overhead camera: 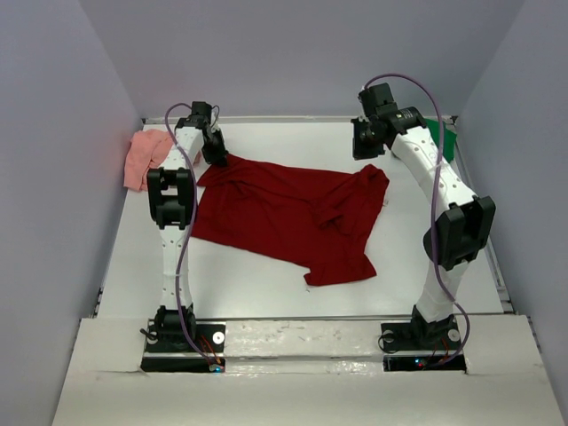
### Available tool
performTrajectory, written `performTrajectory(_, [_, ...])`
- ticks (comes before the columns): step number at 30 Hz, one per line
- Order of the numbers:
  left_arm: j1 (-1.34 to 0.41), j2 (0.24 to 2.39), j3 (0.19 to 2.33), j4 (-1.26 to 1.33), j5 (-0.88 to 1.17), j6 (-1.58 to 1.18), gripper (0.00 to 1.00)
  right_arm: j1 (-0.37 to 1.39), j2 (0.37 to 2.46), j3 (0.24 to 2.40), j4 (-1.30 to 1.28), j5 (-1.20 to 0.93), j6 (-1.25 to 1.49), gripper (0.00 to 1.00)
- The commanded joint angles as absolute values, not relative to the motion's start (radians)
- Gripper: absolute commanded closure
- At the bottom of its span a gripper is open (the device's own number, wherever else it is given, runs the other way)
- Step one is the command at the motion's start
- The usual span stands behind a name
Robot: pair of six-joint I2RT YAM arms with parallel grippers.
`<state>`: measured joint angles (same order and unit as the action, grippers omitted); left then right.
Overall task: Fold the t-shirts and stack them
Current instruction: Fold the flattened tshirt in 1/3 of the way
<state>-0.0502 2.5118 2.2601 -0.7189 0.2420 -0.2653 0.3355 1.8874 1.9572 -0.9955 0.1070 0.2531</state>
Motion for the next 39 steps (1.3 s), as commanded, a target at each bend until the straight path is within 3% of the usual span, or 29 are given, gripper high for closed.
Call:
performTrajectory(1, [-0.046,2.549,2.305,-0.784,0.158,-0.261,1.00,0.337,1.822,1.985,-0.994,0.092,0.241,1.00])
performTrajectory(17, [0.034,2.551,2.276,-0.784,0.083,-0.319,1.00,0.337,1.804,1.896,-1.000,0.101,0.235,1.00])
performTrajectory(26, [0.055,2.485,2.185,-0.784,0.090,-0.324,1.00,0.337,1.926,1.885,-1.002,0.104,0.236,1.00])
performTrajectory(39, [0.014,2.468,2.145,-0.758,0.136,-0.324,1.00,0.337,2.292,2.236,-0.983,-0.074,0.181,1.00])
